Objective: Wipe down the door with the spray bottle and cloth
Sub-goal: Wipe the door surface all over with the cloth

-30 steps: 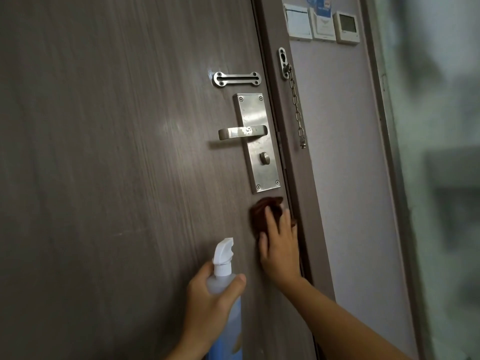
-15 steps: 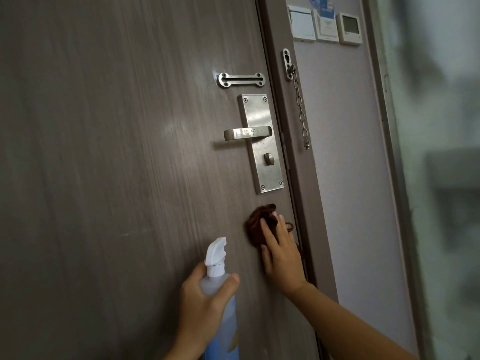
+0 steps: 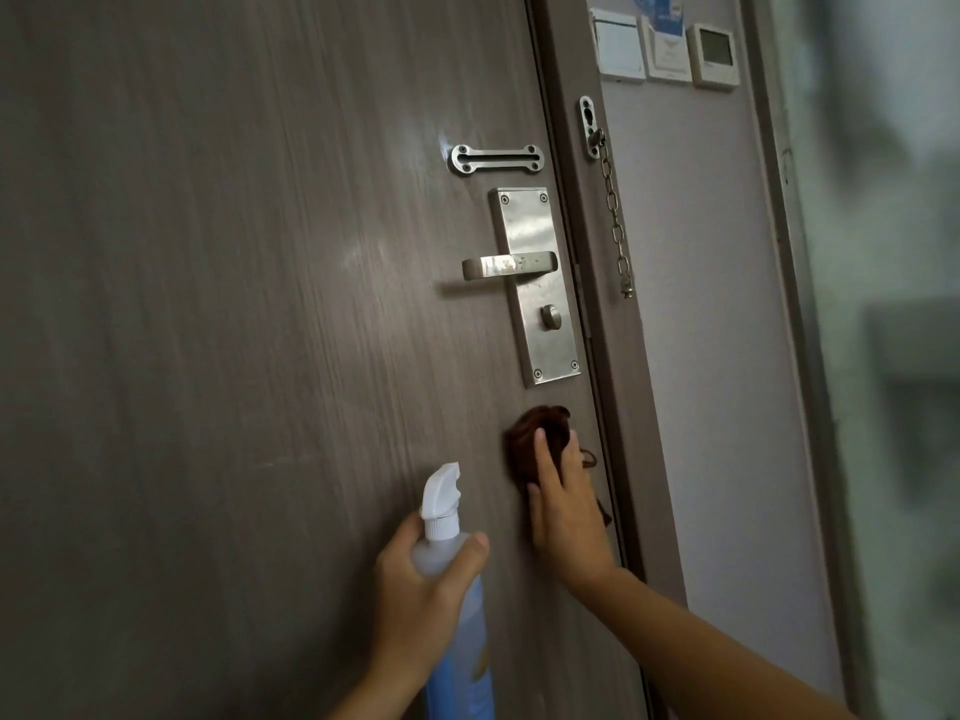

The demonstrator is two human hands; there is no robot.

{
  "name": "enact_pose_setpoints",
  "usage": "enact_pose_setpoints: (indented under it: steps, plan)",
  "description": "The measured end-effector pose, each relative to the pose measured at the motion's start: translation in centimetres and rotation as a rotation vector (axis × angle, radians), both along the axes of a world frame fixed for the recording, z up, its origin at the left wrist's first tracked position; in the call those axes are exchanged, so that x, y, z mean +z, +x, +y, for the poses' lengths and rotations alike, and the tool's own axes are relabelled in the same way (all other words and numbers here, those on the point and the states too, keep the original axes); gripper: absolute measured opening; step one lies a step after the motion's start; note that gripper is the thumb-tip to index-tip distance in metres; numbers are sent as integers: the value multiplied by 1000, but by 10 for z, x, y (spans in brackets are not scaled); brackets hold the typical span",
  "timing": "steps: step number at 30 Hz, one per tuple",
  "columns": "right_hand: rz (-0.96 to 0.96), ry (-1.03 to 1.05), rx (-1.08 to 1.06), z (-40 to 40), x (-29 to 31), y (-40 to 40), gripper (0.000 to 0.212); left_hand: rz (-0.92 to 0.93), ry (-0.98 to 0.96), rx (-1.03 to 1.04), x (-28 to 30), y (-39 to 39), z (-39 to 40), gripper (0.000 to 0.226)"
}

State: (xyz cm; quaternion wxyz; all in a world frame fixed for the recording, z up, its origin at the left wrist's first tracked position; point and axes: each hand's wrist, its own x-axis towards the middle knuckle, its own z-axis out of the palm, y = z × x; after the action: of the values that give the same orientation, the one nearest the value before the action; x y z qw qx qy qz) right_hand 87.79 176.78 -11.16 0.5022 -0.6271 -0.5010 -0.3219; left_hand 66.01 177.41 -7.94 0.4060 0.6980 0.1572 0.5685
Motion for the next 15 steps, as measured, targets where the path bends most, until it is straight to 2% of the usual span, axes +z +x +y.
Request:
enact_pose_setpoints:
  steps: [2, 5, 9, 11, 15]
  plan:
    - [31, -24, -55, -4, 9, 15, 70, 1, 6, -1, 2, 0, 0, 32]
    - [310, -2, -98, -6, 27, 20, 70, 17, 12, -2, 5, -1, -3, 39]
    - [448, 99, -62, 2, 34, -4, 66, 24, 12, 24, 8, -3, -4, 36]
    - [381, 101, -23, 5, 25, -19, 66, 27, 23, 41, 10, -3, -3, 32]
    - [-12, -39, 40, -4, -3, -22, 67, 38, 45, 59, 10, -3, -6, 36]
